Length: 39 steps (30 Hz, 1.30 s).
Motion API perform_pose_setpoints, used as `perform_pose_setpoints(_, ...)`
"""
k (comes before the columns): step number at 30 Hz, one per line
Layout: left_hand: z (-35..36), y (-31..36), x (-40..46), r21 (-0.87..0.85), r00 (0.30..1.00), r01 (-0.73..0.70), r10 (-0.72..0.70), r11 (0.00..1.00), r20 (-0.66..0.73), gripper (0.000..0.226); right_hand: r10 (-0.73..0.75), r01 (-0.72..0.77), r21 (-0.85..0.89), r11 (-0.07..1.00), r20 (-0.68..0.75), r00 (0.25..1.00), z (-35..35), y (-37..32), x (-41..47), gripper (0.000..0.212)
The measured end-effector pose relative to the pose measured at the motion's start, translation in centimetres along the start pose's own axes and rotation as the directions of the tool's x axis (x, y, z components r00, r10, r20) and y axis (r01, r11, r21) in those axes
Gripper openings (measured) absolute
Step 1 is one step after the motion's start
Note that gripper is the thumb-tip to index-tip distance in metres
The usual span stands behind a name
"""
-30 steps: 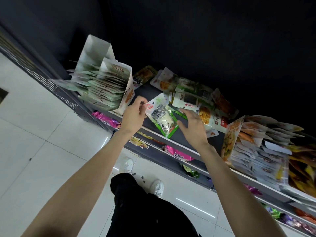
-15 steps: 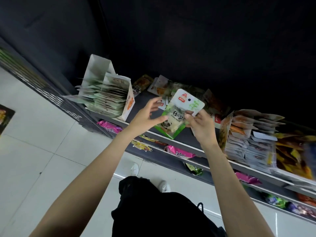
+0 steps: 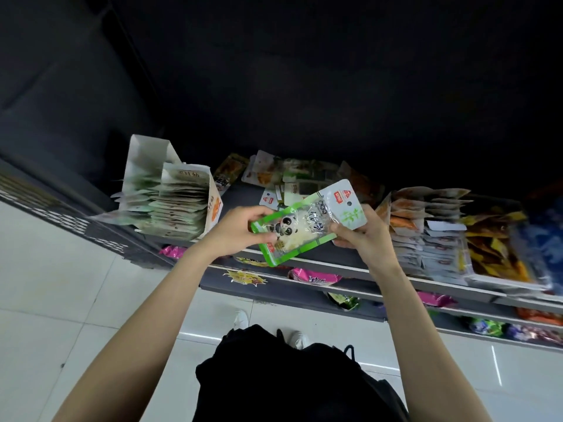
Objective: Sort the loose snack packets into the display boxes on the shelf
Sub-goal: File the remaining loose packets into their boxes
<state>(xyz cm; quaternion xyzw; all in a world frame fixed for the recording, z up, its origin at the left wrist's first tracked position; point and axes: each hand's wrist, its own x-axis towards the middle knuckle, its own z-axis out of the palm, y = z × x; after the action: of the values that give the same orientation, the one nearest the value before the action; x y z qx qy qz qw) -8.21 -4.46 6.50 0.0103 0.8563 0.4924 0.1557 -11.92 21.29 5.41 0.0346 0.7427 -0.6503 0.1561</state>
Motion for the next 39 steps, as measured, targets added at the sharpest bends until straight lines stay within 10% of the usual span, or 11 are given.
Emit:
perform_pose_setpoints(8,-3.9,-0.5,-1.3,0.359,0.972,-0.058,0.135,0.931,-0.193,0.035,-0.051,0.052,0.011,0.999,-0.097,0.994,4.7,-1.8,0.0,0.030)
perform_pose_setpoints(15,-12.9,-6.0,-5.6,0.348,0.557,-0.001,0.289,0.938,-0.779,0.024,-0.180,0.223,0.204,0.953,-0.212,0.961,13.5,-7.7,1.8,0.008)
perform_pose_setpoints(22,-19.5,-13.5,-5.1,0.701,0.862,0.209,0.210,0.682,-0.462,0.035,-0.477,0.473,-0.059,0.879,-0.122,0.871,25.7,-10.7,6.6,0.015)
perform_pose_setpoints(29,-19.7,-14.6,-4.1,0.817,0.900,0.218,0.215,0.534,-0.381,0.025,-0.583,0.743,-0.613,0.269,0.510,0.632,33.9,-9.2,10.3,0.048)
perform_pose_setpoints(39,-19.9,-15.4,-4.1,0.811,0.851,0.234,0.291,0.536,-0.438,0.024,-0.146,0.510,-0.755,-0.412,0.607,0.781,37.8,-7.8,11.8,0.023)
